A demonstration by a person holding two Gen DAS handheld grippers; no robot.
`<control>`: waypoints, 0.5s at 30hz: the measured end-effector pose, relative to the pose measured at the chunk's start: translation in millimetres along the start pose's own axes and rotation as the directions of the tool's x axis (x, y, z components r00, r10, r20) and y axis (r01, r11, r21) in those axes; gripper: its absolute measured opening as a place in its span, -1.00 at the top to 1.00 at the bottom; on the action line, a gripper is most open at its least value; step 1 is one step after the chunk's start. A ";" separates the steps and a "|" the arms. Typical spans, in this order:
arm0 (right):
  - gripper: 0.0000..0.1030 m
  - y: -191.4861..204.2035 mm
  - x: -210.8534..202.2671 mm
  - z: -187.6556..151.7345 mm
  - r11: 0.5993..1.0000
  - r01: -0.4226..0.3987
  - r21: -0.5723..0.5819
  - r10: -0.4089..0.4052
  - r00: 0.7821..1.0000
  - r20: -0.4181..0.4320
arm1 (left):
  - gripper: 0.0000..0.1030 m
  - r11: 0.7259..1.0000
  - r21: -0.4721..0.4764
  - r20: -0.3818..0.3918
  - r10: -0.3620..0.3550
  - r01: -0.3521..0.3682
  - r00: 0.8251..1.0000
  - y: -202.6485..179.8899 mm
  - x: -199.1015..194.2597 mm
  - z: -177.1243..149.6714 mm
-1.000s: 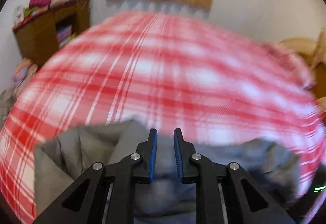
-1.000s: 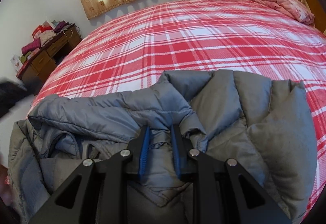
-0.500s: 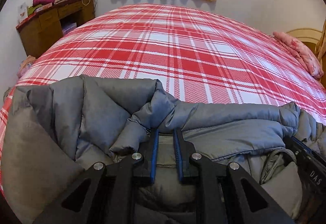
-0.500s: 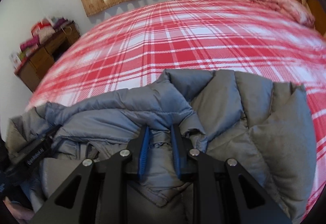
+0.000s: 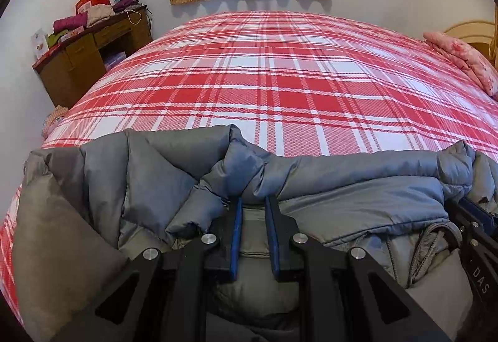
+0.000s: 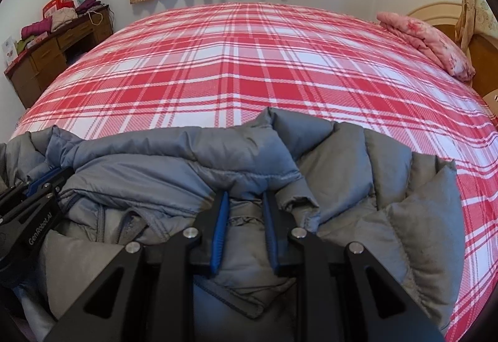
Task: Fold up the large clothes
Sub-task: 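Lift the hem with both tools and fold it over toward the collar, then open both tools and release the folded jacket onto the bed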
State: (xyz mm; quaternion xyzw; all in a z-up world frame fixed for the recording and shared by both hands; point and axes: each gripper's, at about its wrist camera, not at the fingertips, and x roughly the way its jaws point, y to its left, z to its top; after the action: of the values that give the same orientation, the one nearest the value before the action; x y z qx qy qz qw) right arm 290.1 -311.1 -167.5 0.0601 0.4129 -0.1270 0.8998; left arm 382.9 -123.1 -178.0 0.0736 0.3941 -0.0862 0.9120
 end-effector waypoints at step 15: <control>0.52 -1.6 1.3 3.6 1.000 -0.003 0.002 0.003 1.000 -0.005 | 0.67 0.999 0.029 -0.005 0.034 -0.034 0.999 -9.0 0.8 1.5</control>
State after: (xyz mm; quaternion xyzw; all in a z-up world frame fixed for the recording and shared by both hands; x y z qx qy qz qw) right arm 293.0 -313.6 -166.1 0.0622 0.4151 -0.1261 0.8988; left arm 382.5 -132.2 -178.2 0.0936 0.3940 -0.0763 0.9111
